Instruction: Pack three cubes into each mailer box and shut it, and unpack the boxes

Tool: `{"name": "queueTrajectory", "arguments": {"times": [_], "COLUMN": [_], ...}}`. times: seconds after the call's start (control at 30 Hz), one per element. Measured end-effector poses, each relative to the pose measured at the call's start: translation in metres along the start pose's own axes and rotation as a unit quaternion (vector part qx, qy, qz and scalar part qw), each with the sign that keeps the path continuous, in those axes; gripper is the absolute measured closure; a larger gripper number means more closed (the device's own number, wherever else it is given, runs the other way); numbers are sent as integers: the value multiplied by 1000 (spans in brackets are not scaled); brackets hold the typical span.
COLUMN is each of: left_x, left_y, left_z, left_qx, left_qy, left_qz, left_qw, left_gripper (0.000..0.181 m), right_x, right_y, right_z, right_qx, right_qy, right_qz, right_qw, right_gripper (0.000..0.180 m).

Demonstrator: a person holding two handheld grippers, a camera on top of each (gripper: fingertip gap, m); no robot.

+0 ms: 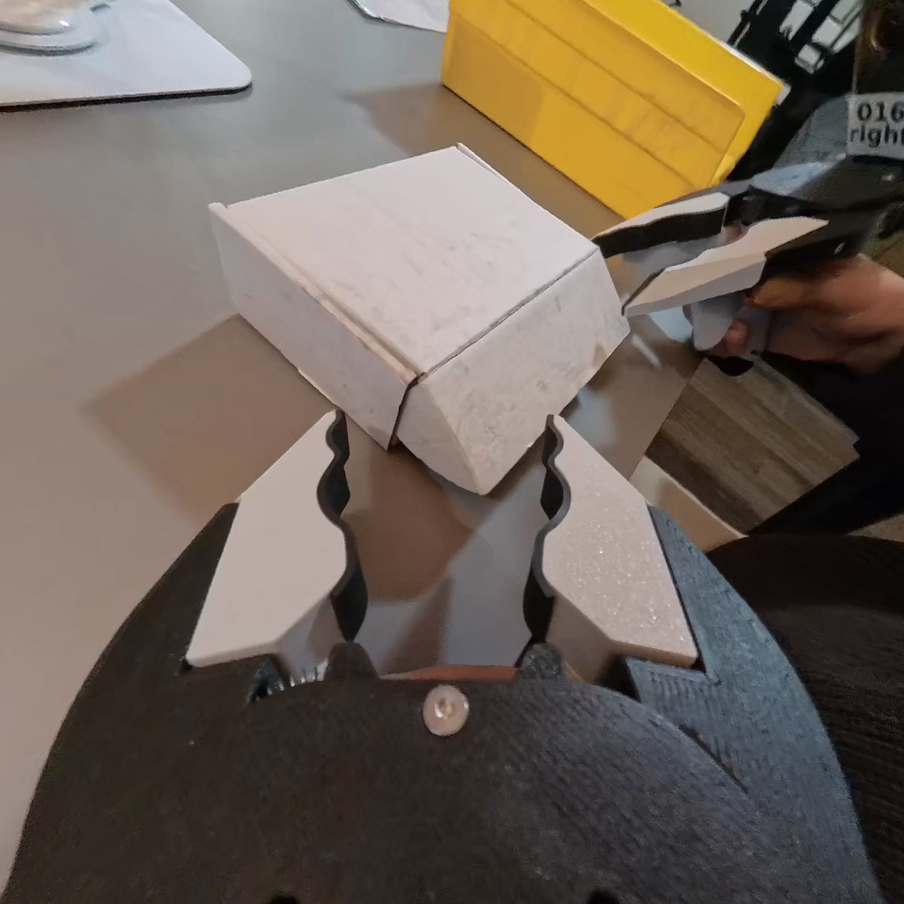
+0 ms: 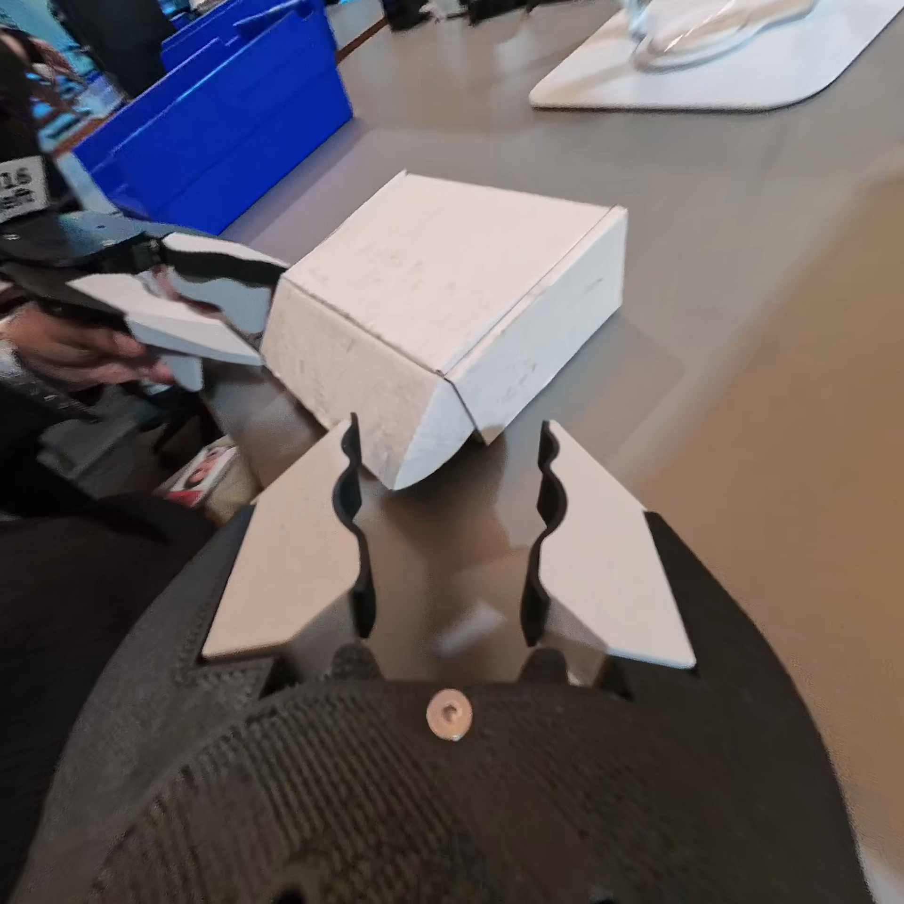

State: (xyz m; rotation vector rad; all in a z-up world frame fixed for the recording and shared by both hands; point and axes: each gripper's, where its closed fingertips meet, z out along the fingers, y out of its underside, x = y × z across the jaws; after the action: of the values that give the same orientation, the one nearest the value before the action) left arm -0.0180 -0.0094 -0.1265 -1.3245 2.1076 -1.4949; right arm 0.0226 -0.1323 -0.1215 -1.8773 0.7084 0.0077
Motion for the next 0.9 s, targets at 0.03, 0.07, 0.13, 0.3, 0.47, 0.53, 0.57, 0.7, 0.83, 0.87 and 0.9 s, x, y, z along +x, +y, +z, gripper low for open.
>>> {"name": "queueTrajectory", "arguments": {"times": [0.03,0.07,0.13,0.3,0.47,0.53,0.57,0.7,0.83,0.87,0.9], "left_x": [-1,2,4,-1,0,0,0,0,-1,0,0], "left_y": [1,1,0,2,2,2,3,3,4,4,5], "left_z": [3,5,10,12,12,12,12,13,13,12,12], "left_qx": [-9,-19,-25,-33,-34,-34,-34,-36,-36,-36,-36], "left_qy": [3,17,36,35,32,33,34,32,27,26,24], "left_qz": [2,-5,-27,-51,-44,-47,-47,-46,-41,-39,-35], "left_qw": [1000,1000,999,998,998,998,998,998,998,998,998], "left_gripper": [103,103,103,114,114,115,115,116,118,119,120], "right_x": [-3,-5,-8,-14,-13,-12,-12,-11,-11,-11,-11], "right_y": [3,6,10,19,18,16,16,16,17,17,18], "right_z": [2,4,7,12,11,11,11,11,12,12,12], "right_qx": [-12,-23,-38,-73,-68,-64,-63,-64,-65,-66,-67], "right_qy": [-20,-34,-52,-64,-60,-60,-61,-61,-51,-48,-46], "right_qz": [12,22,26,13,13,16,18,24,14,10,4], "right_qw": [1000,999,998,995,996,996,996,996,996,997,997], "right_gripper": [104,102,107,118,121,122,123,125,127,128,129]}}
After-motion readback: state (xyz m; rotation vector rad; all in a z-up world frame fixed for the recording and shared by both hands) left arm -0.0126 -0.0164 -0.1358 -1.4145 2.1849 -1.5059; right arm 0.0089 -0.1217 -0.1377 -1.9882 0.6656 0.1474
